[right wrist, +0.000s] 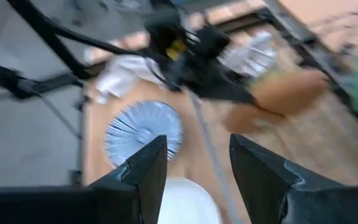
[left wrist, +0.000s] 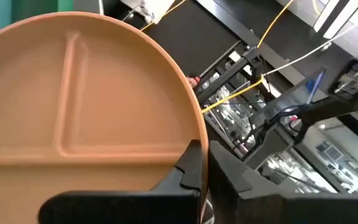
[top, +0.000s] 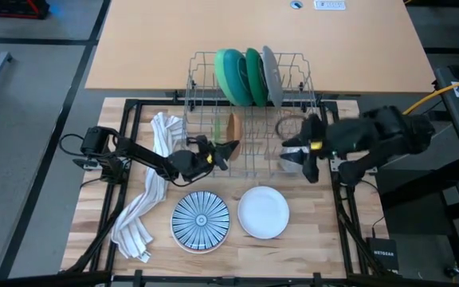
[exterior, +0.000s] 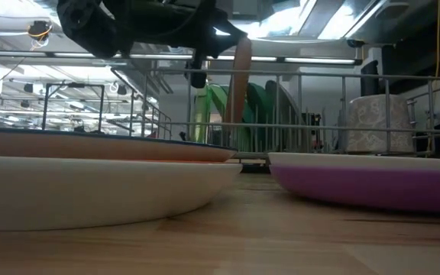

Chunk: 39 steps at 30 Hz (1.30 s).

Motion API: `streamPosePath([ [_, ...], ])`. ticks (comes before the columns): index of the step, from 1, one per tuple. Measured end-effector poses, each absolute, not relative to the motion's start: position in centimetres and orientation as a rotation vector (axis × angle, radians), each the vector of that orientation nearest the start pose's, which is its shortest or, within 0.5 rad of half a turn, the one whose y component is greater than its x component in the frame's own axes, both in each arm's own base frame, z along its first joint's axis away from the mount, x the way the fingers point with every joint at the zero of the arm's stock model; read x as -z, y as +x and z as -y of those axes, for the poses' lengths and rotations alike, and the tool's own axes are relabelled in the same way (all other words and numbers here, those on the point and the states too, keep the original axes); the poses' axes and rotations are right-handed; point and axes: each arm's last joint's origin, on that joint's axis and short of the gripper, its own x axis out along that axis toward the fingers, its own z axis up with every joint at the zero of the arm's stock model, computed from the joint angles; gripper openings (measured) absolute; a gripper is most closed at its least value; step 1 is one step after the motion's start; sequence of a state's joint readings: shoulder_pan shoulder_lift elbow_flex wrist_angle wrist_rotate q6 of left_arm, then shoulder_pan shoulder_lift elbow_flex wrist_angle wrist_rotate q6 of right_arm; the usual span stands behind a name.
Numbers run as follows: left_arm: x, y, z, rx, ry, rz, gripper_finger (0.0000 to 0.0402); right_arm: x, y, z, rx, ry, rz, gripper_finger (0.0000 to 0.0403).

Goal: Sort dishes
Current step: Put the brown plate into the dish rack

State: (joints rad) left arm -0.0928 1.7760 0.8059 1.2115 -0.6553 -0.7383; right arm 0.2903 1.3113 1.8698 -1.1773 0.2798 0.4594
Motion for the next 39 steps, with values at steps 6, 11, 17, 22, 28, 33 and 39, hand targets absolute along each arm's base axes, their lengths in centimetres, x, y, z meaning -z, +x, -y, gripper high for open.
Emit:
streamPosePath([
  [6, -21.2, 35.1, 1.4, -0.46, -0.841, 0.398, 0.0, -49.2, 21.6, -2.9, 0.014, 0.356, -0.504, 0.0179],
  [11, -21.0, 35.2, 1.5, -0.467, -0.831, 0.373, 0.0006, -48.3, 23.2, -2.0, 0.001, 0.391, -0.568, 0.0179],
  [17, -20.9, 35.1, 1.7, -0.469, -0.793, 0.355, 0.0024, -46.8, 25.4, -2.2, -0.014, 0.372, -0.643, 0.0179],
  [22, -20.9, 35.1, 1.7, -0.476, -0.762, 0.344, 0.0042, -46.0, 26.3, -2.2, -0.009, 0.359, -0.685, 0.0179],
  [28, -20.8, 35.1, 1.7, -0.483, -0.726, 0.334, 0.007, -45.6, 26.1, -2.2, -0.009, 0.333, -0.729, 0.0179],
  [33, -20.8, 35.1, 1.7, -0.49, -0.687, 0.324, 0.0097, -45.2, 25.6, -2.2, 0.004, 0.33, -0.794, 0.0179],
  [39, -20.8, 35.1, 1.7, -0.505, -0.568, 0.292, 0.0113, -44.9, 25.2, -2.2, 0.013, 0.327, -0.837, 0.0179],
])
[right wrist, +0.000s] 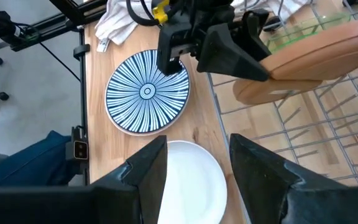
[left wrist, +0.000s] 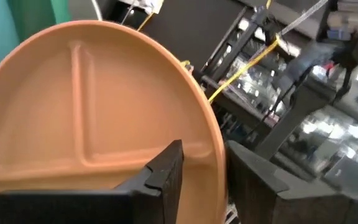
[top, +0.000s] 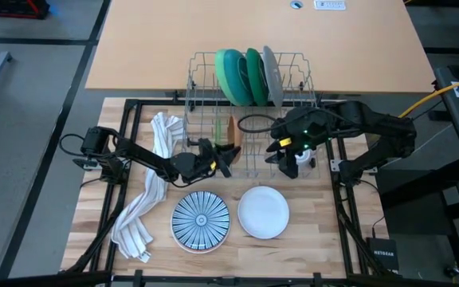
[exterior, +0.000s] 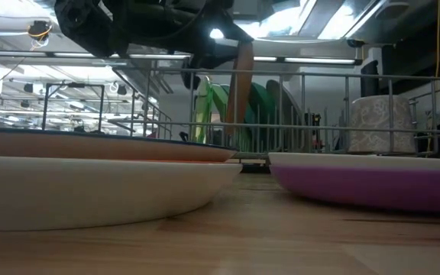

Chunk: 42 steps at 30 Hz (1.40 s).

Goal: Sort dishes
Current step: Put the brown plate into the dish rack

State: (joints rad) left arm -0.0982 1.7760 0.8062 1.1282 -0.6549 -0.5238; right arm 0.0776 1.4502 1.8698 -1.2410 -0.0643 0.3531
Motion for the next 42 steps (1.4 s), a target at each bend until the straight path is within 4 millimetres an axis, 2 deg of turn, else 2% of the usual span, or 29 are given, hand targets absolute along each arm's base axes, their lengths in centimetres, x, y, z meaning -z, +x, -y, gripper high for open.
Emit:
streamPosePath([
  [14, -19.4, 35.2, 2.4, -0.538, -0.176, 0.053, 0.0113, -44.5, 24.7, -2.1, 0.021, 0.31, -0.91, 0.0179],
  [22, -19.2, 34.7, 3.2, -0.752, 0.033, -0.021, 0.0114, -44.4, 24.7, -2.1, 0.022, 0.31, -0.914, 0.0179],
  [42, -19.1, 34.5, 3.8, -0.776, 0.016, -0.024, 0.0114, -44.4, 24.7, -2.1, 0.023, 0.313, -0.914, 0.0179],
])
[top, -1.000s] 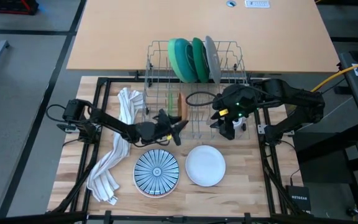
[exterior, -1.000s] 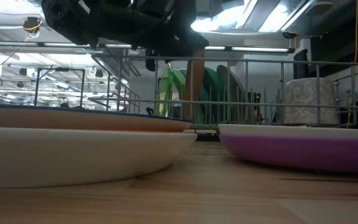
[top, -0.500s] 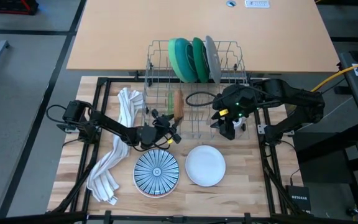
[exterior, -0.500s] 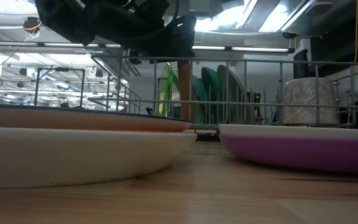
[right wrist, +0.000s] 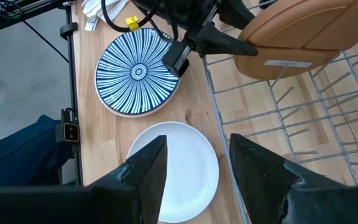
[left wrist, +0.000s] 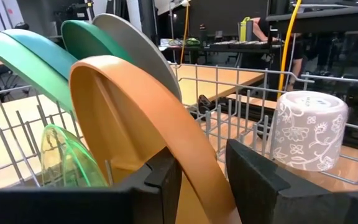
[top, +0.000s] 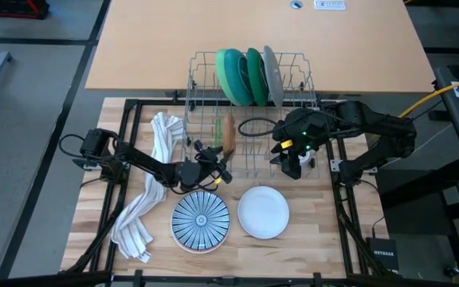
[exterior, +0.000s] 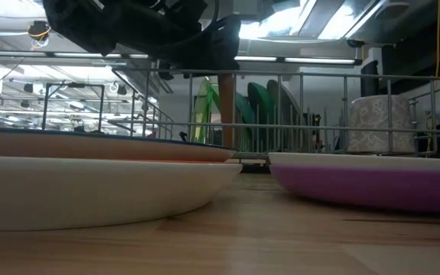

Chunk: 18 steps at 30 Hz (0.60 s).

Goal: Sort dishes
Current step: Put the brown plate into the dish rack

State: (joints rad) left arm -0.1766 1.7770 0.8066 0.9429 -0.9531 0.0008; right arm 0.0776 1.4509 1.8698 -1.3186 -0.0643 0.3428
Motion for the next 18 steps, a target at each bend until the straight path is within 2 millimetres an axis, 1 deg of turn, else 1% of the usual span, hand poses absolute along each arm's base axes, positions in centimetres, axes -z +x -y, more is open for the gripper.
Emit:
streamPosePath([
  [5, -19.12, 34.48, 4.0, -0.77, -0.008, -0.018, 0.0118, -44.44, 24.7, -2.11, 0.023, 0.313, -0.914, 0.0179],
  [8, -19.04, 34.44, 3.96, -0.789, -0.028, -0.015, 0.0142, -44.44, 24.7, -2.11, 0.023, 0.313, -0.914, 0.0179],
  [10, -19.02, 34.42, 3.95, -0.798, 0.002, -0.029, 0.0159, -44.44, 24.7, -2.12, 0.023, 0.312, -0.914, 0.0179],
  [13, -19.02, 34.38, 4.26, -0.79, 0.045, -0.047, 0.018, -44.44, 24.7, -2.11, 0.023, 0.313, -0.914, 0.0179],
  [18, -19.04, 34.21, 4.77, -0.819, 0.032, -0.04, 0.0213, -44.44, 24.7, -2.11, 0.023, 0.313, -0.914, 0.0179],
])
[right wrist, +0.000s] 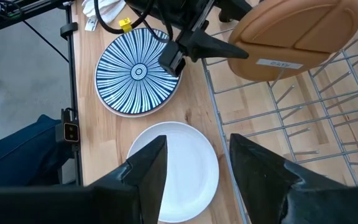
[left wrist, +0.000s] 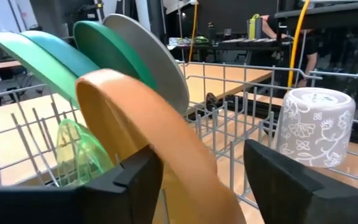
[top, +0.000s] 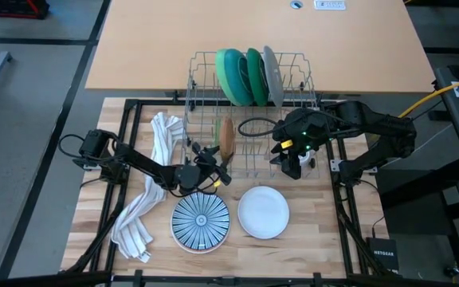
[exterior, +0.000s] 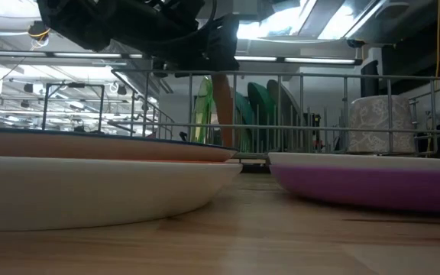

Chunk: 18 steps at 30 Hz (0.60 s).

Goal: Sort dishes
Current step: Put the brown plate into the dish rack

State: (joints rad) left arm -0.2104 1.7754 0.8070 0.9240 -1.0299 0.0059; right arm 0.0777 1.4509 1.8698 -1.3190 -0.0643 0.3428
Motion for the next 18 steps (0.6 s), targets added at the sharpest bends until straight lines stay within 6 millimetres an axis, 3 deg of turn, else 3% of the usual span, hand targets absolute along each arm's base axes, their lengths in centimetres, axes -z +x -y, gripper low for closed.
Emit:
streamPosePath([
  [10, -19.8, 33.3, 7.3, -0.852, 0.151, -0.077, 0.0228, -44.4, 24.7, -2.1, 0.023, 0.312, -0.915, 0.0179],
  [18, -21.9, 31.8, 8.9, -0.904, 0.192, -0.077, 0.0227, -44.4, 24.7, -2.1, 0.023, 0.312, -0.916, 0.0179],
])
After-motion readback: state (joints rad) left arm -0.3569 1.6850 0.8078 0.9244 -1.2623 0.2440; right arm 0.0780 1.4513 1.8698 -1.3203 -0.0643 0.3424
